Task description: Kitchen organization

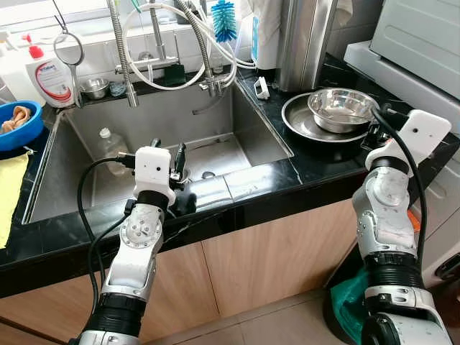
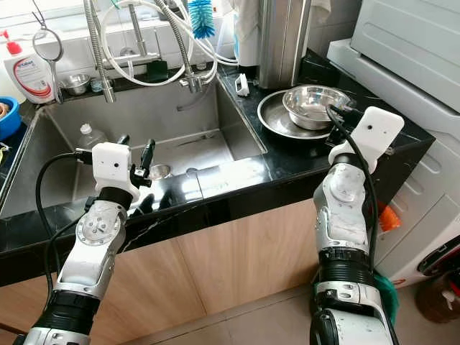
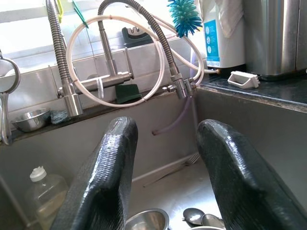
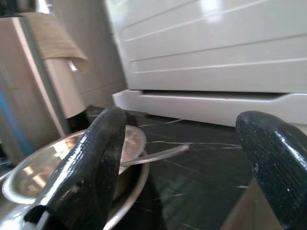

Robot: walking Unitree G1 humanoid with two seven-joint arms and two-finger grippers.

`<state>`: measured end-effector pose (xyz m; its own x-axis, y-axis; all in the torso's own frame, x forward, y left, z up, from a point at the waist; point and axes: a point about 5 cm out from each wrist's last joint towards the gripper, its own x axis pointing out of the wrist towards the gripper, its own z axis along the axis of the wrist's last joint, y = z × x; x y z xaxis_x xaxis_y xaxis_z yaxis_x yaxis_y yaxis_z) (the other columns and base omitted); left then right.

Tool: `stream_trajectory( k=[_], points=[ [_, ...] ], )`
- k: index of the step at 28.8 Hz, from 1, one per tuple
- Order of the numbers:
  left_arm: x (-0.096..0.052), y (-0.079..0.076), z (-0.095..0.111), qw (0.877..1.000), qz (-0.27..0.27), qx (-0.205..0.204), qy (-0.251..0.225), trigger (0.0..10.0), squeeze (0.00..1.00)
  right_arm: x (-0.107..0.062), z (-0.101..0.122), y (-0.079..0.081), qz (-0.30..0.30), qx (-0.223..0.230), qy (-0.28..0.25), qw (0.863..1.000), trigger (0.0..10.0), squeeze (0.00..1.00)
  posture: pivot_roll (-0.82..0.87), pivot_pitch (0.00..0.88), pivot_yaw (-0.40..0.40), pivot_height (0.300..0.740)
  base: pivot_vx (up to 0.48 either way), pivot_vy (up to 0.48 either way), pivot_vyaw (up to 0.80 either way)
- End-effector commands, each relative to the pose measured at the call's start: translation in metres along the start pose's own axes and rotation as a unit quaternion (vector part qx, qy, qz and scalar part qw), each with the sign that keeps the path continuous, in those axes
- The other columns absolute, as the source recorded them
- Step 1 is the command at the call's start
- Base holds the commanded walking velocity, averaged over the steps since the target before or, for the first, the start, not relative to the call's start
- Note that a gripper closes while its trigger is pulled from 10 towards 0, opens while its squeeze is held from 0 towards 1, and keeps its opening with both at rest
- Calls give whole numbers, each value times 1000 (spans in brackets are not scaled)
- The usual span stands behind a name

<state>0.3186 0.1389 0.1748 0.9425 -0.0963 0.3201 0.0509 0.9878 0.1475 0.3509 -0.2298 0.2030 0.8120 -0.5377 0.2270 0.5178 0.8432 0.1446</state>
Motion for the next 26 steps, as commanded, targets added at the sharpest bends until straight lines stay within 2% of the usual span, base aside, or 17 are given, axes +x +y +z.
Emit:
stream_trajectory(
  k=[1,5,13,16,19,26],
  points=[
    [-1,2,-3,1000,3,9,9,10000,0,4,1,-3,-23,24,16,999,10000,0,-158,0,87,740,0,0,0],
    [-1,3,-3,1000,4,9,9,10000,0,7,-4,-9,-49,58,41,996,10000,0,-154,0,86,740,0,0,0],
    [-2,3,-2,1000,5,10,8,10000,0,14,-3,-11,-58,72,46,995,10000,0,-154,0,86,740,0,0,0],
    [-1,2,-2,1000,4,9,8,10000,0,17,-4,-7,-43,86,53,994,10000,0,-154,0,86,740,0,0,0],
    [-1,2,-2,1000,5,10,7,10000,0,19,-8,3,1,109,65,992,10000,0,-147,0,86,740,0,0,0],
    [-2,3,-2,1000,6,10,8,10000,0,21,-13,2,4,120,76,990,10000,0,-146,0,85,740,0,0,0]
  ],
)
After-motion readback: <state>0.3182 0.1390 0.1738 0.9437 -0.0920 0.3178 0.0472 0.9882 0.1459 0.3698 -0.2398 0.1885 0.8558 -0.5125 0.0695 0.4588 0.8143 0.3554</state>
